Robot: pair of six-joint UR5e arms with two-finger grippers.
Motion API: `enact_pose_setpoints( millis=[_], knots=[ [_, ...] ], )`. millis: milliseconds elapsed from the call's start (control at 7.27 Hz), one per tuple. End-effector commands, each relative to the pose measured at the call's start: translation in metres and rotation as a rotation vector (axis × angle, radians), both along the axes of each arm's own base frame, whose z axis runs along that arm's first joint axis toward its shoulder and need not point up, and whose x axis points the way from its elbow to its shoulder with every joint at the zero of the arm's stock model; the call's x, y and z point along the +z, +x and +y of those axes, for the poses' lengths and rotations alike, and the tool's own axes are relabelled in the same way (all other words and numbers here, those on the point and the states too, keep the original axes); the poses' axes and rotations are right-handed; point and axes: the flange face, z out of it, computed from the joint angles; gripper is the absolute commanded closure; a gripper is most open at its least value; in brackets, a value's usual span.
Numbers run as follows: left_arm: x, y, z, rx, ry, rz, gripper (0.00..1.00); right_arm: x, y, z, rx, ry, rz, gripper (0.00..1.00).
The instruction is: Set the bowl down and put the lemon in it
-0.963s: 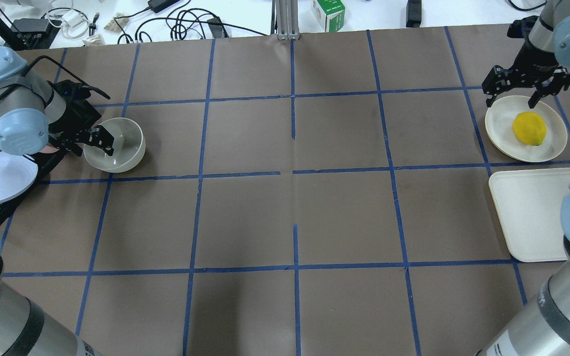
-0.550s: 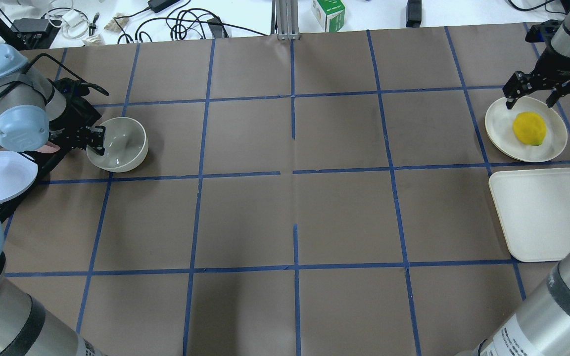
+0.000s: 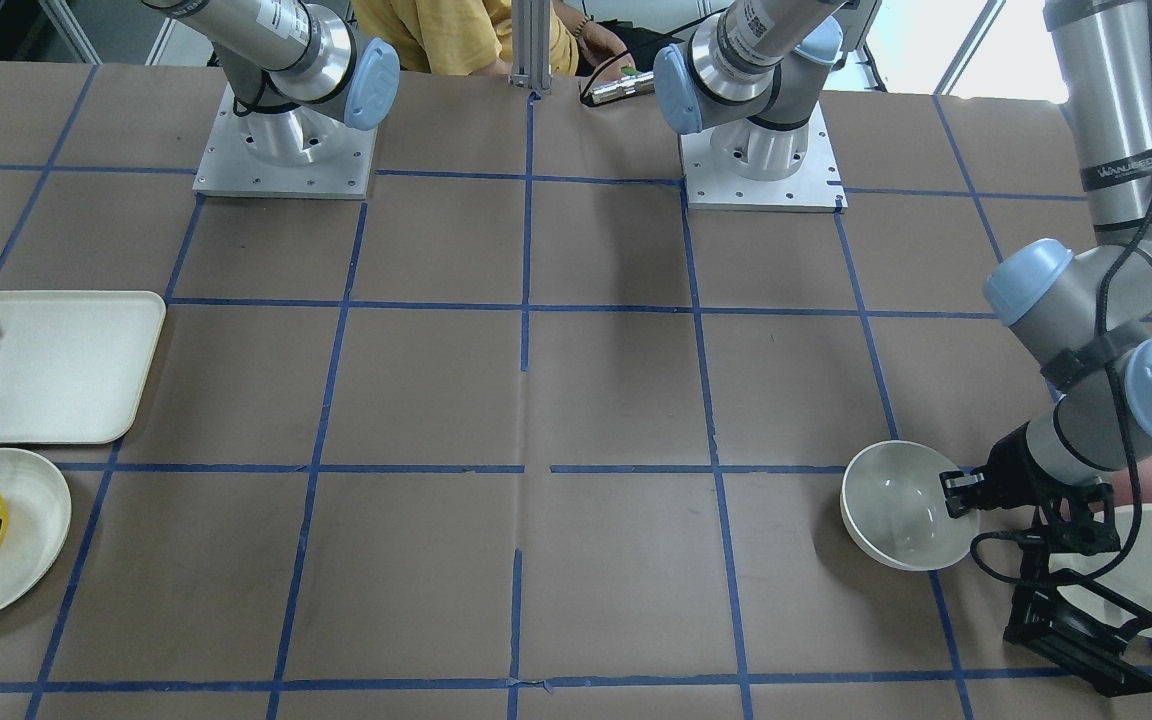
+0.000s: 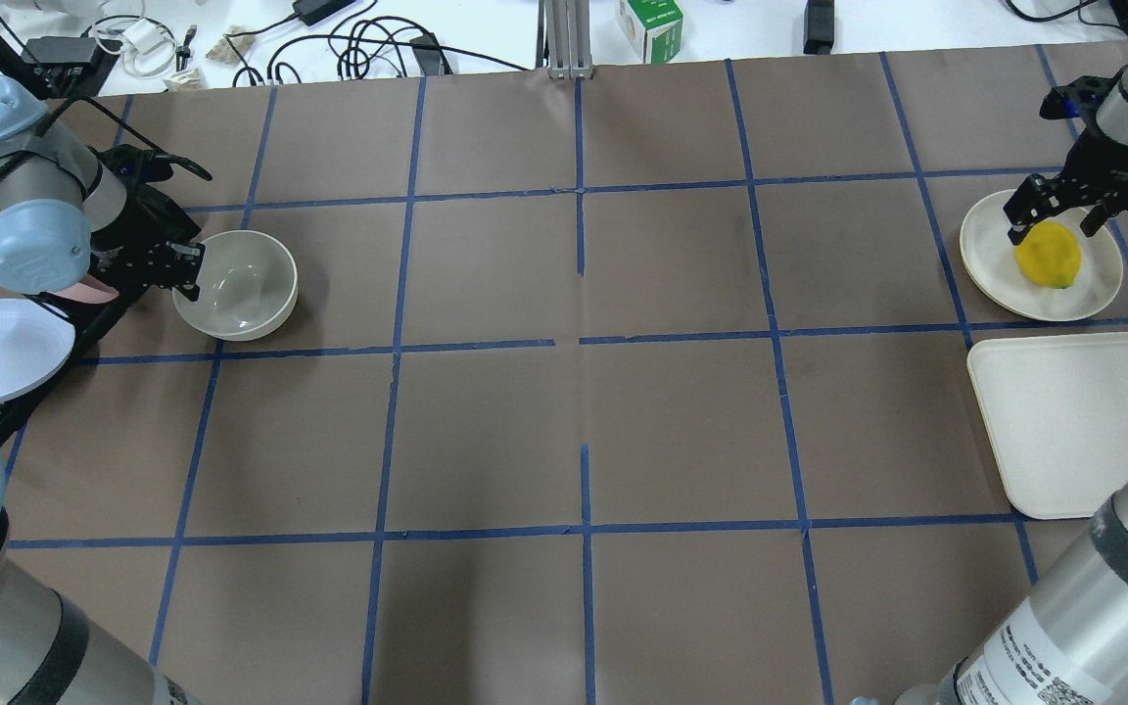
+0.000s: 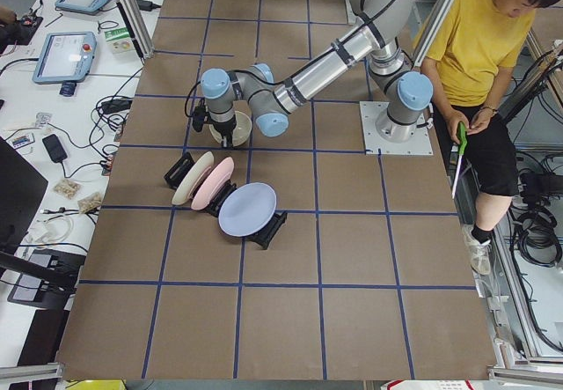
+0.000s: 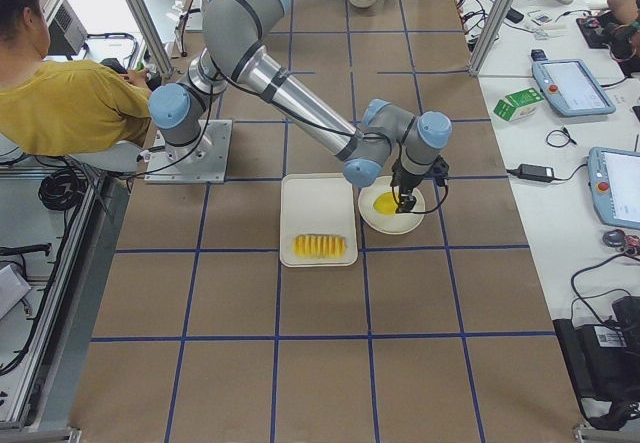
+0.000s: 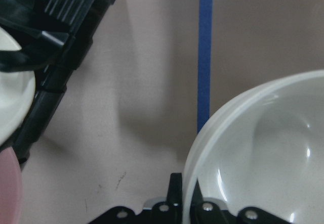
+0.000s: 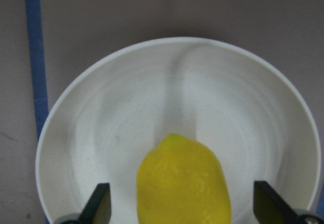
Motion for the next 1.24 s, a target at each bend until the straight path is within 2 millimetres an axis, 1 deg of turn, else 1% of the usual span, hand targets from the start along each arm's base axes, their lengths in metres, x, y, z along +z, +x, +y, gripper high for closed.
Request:
enact_pose_setpoints(
  millis=[0, 138, 275, 412, 550, 688, 825, 962, 1100],
  knots=[
    [0.03, -0.053, 0.006, -0.042, 0.025, 0.089, 1.0, -0.02, -0.001, -0.004, 0.003, 0.004, -0.001, 0.0],
    [0.043, -0.104, 0.007, -0.042, 0.025, 0.127, 1.0, -0.024, -0.005, -0.007, 0.001, -0.021, 0.012, 0.0],
    [0.045, -0.175, 0.014, -0.076, 0.029, 0.177, 1.0, -0.021, -0.005, -0.008, 0.004, -0.025, 0.017, 0.47],
    [0.048, -0.242, 0.02, -0.064, 0.033, 0.188, 1.0, -0.023, -0.004, -0.008, -0.005, -0.018, 0.011, 0.99],
    [0.04, -0.297, 0.031, -0.016, 0.057, 0.179, 1.0, -0.022, -0.003, -0.007, -0.008, -0.018, 0.01, 1.0],
    [0.035, -0.337, 0.036, -0.011, 0.027, 0.174, 1.0, -0.011, 0.0, -0.01, -0.003, -0.027, 0.021, 1.0],
    [0.029, -0.362, 0.041, 0.005, 0.009, 0.174, 1.0, 0.0, 0.001, -0.007, -0.003, -0.023, 0.021, 1.0],
    [0.023, -0.375, 0.047, 0.031, 0.025, 0.172, 1.0, 0.015, 0.006, -0.008, 0.005, -0.042, 0.029, 1.0],
    [0.015, -0.383, 0.054, 0.03, 0.04, 0.168, 1.0, 0.049, 0.022, -0.003, 0.011, -0.043, 0.033, 1.0]
  ],
)
